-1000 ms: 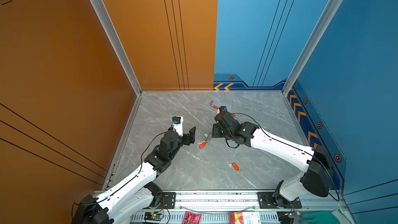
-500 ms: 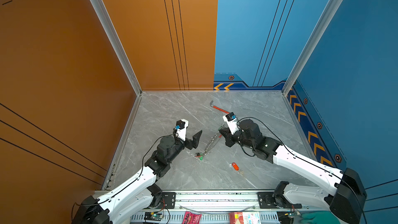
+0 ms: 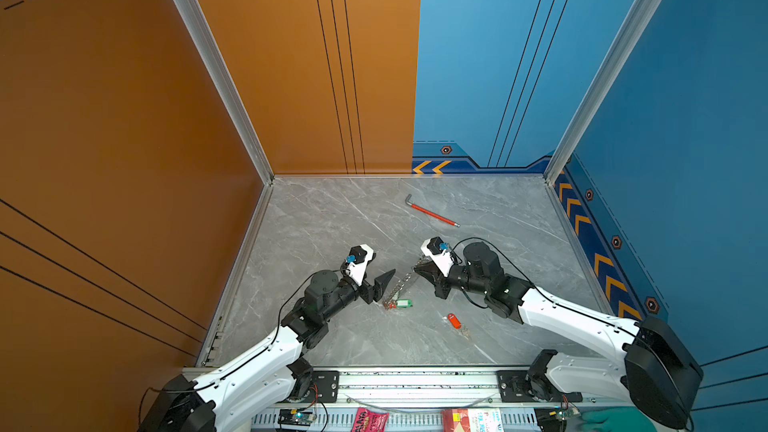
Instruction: Put the keys on the keyring
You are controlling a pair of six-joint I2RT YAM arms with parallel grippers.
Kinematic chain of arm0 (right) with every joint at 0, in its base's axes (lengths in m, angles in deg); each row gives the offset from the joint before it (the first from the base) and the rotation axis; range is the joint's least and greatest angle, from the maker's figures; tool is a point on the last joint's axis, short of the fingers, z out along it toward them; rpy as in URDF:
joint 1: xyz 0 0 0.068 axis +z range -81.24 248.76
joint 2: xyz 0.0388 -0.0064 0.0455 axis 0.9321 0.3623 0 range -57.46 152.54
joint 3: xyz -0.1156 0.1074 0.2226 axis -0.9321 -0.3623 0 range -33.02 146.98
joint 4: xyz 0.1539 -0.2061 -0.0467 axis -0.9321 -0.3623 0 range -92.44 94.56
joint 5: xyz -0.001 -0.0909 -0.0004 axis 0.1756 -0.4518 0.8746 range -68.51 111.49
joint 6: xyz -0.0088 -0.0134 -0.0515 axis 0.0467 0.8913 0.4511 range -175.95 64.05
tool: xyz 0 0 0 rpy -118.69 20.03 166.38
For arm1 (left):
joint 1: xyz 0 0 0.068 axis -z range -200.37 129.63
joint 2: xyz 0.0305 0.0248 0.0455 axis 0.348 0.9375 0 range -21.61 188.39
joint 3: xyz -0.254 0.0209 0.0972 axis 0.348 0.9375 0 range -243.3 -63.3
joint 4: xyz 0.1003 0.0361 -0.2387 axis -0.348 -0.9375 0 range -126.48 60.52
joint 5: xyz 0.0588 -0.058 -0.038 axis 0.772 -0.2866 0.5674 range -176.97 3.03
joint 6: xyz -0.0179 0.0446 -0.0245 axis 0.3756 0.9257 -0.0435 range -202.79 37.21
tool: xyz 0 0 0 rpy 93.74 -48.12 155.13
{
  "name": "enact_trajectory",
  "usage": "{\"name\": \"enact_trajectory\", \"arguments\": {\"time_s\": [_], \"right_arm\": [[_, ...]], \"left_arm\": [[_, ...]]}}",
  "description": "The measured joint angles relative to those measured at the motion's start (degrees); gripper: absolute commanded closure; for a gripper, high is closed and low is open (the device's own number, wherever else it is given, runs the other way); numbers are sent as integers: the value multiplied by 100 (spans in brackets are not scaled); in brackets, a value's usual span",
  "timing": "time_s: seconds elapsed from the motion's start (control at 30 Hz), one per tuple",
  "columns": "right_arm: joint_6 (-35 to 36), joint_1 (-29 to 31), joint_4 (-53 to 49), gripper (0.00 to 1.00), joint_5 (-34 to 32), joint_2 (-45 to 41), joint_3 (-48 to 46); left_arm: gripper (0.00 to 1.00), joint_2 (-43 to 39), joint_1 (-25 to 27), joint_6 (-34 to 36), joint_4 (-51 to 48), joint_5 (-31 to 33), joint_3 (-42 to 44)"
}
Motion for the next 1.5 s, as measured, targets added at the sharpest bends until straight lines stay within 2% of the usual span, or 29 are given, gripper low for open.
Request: {"name": "enact_trajectory", "arguments": {"time_s": [0.3, 0.6, 0.77, 0.87, 1.0, 1.27, 1.4, 1.5], "right_arm": [[361, -348, 1333, 100, 1010, 437, -485], [732, -531, 1635, 100, 1593, 686, -481], [859, -566, 1652, 100, 1722, 693, -481], [887, -577, 1665, 100, 1716, 699, -481], [885, -584, 1711, 100, 1615, 713, -481], [861, -651, 1917, 100, 1460, 970, -389], [824, -651, 2074, 100, 1600, 1078, -378], [824, -651, 2131, 100, 1814, 1084, -378]], "left_arm": [[31, -76, 0, 39, 7, -243, 109], [38, 726, -17, 83, 0, -363, -11], [37, 1185, -175, 83, -39, -289, -326], [41, 1495, -195, 83, -63, -590, -527], [40, 1729, 94, 131, -114, -909, -601], [41, 1298, 686, 125, -184, -1019, -389], [43, 1075, 621, 125, -208, -610, -297], [46, 1025, 365, 98, -153, -544, -293]]}}
